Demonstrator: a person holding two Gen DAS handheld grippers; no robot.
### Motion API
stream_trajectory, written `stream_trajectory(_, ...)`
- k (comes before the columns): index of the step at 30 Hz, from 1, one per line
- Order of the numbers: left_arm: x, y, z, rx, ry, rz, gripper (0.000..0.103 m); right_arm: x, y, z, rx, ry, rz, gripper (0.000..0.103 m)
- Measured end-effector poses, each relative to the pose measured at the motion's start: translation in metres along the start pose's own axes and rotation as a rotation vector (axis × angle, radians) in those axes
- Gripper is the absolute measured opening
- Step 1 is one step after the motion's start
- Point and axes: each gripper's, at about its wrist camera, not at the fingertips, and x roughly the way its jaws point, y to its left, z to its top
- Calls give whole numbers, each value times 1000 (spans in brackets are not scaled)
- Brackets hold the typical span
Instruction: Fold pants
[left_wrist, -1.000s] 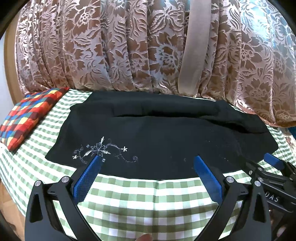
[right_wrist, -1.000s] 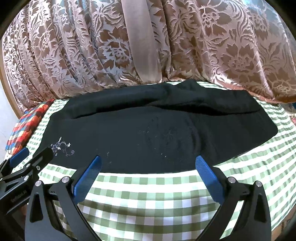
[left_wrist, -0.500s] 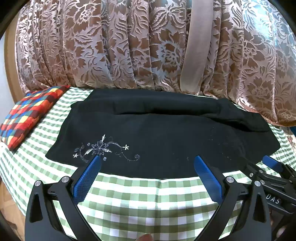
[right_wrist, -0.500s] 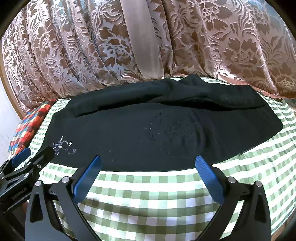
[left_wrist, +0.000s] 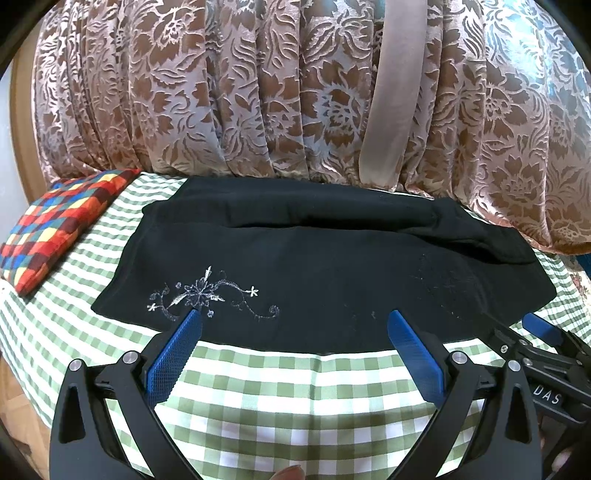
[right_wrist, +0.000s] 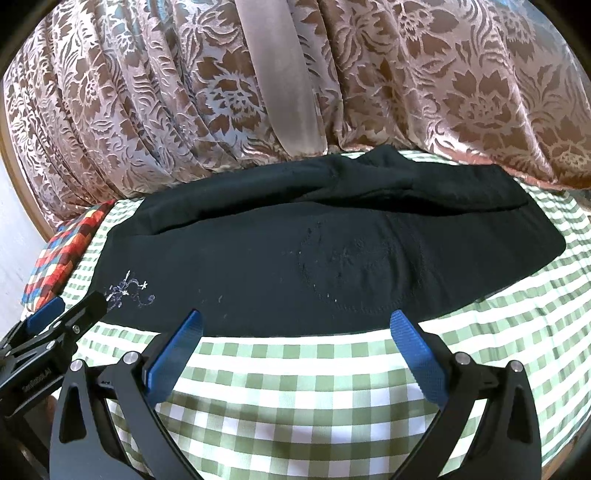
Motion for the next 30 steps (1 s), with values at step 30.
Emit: stream_trajectory(30,79,217,-34,-749,258,-190,70,63,-179,6,615,184,269,65)
